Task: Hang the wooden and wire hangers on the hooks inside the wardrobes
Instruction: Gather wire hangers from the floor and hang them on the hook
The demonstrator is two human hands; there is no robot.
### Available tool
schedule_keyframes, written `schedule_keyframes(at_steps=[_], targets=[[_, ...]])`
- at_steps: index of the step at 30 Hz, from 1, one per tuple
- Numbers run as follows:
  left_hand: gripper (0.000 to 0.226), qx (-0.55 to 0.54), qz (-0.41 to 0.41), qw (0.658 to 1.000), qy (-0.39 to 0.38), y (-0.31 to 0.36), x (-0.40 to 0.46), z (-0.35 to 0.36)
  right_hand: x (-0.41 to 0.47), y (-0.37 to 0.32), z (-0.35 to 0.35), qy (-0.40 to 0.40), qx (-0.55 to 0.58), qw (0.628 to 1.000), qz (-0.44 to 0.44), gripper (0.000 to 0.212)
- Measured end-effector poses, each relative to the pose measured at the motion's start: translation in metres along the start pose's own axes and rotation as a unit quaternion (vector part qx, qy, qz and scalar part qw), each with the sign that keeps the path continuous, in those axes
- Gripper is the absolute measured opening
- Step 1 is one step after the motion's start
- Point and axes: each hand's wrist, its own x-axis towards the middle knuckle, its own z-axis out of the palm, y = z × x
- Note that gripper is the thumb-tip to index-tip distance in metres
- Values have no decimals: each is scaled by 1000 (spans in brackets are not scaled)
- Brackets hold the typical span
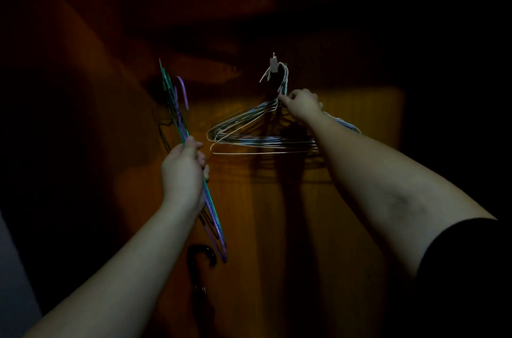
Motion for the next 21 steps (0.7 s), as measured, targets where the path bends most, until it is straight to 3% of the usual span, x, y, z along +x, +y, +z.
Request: schedule_keyframes(at_steps=[5,8,11,14,21], targets=[[27,4,-25,1000,0,-6,-7,-12,-22,-4,0,106,-21,994,-17,47],[27,4,-39,999,-3,-11,-16,-22,-52,-14,11,160,43,984,-63,37],[27,6,-53,999,0,-18,-26,-30,-92,-36,27,21,141,983,-119,28],[27,2,-76,997,5,-25,-36,-35,-130,-63,47,-162,126,963,-173,25],[27,5,-111,994,-5,-35,-53,-57,-175,-104,91,-303,184,921,-159,35]])
